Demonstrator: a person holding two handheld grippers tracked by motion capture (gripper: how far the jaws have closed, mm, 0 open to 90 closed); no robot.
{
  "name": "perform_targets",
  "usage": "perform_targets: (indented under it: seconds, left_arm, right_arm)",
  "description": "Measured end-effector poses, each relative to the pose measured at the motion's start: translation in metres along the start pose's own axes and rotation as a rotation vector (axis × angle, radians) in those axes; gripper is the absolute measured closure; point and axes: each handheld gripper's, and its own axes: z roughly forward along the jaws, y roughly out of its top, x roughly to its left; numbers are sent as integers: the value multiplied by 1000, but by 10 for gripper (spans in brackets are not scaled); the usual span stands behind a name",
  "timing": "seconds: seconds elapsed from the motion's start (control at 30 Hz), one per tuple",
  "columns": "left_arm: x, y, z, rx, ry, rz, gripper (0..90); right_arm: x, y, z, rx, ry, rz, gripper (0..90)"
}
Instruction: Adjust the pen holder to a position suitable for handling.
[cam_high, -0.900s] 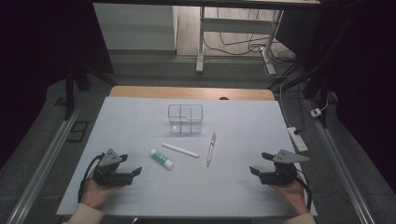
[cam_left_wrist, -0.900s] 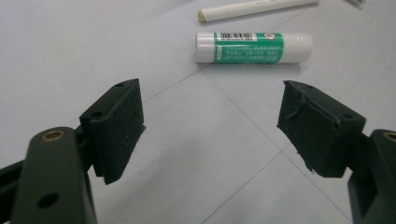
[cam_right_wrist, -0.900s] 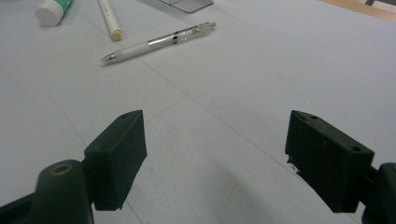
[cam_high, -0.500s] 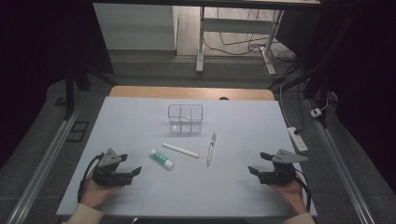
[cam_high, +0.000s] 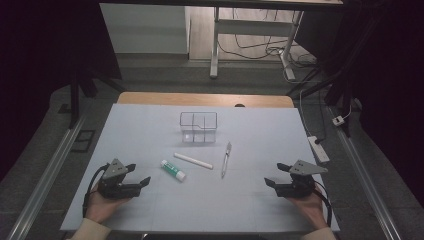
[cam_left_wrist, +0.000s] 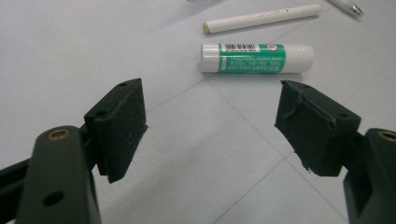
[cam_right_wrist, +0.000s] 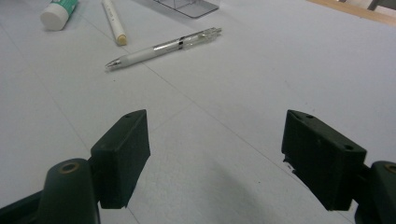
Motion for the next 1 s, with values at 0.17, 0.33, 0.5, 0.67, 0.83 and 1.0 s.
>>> perform_targets:
  seconds: [0.17,0.33,0.5,0.67,0.83,1.0]
  left_arm:
    - [-1,3,2,3,1,6,243]
    - [0,5,2,0,10,-7,243]
    - [-3,12,3,-3,9,-10,242]
    - [-4,22,9,11,0,-3,245]
    - [2,36,19,20,-2,-15,248]
    - [8,47,26,23,-5,-11,249]
  right_arm:
    - [3,0,0,-3,0,-11,230]
    - [0,-1,2,8,-5,3,230]
    - [3,-2,2,10,12,3,230]
    - [4,-2,3,1,23,-2,233]
    - [1,-2,4,-9,34,15,236]
    - [2,-2,5,-11,31,9,239]
